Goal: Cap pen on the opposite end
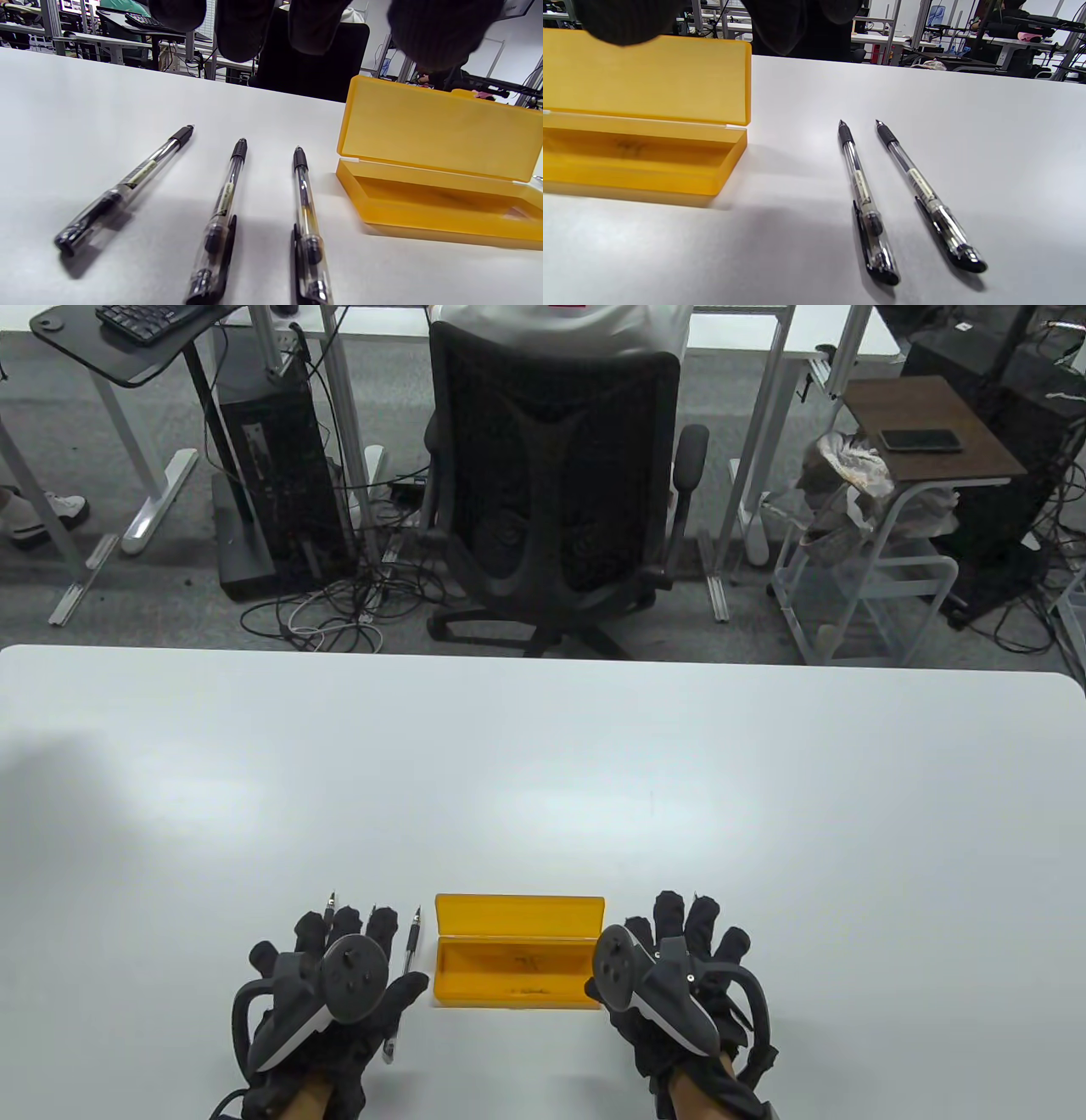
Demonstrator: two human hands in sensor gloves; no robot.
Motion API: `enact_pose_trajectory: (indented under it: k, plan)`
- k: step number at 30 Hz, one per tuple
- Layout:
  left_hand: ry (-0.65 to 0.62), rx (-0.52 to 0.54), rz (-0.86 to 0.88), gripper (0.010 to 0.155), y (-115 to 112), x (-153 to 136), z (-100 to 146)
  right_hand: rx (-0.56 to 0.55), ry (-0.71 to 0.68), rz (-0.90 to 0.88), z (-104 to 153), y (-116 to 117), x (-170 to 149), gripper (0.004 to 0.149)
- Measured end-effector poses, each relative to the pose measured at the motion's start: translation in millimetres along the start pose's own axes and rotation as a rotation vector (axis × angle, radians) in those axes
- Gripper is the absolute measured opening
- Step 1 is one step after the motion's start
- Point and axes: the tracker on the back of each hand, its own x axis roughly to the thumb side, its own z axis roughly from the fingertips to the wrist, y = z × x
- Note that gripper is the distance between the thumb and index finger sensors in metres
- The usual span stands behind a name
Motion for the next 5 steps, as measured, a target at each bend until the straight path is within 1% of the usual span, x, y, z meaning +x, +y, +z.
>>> enact_pose_trajectory:
  k: [4, 5]
  plan:
    - [0.04, -0.021, -0.021, 0.086, -3.1, -6.9, -4.1, -0.018, -0.005, -0.037, 0.5, -2.9, -0.7, 0.081]
    - [0.067, -0.036, -0.023, 0.085, -6.0, -11.3, -5.6, -0.027, -0.012, -0.05, 0.7, -4.0, -0.3, 0.081]
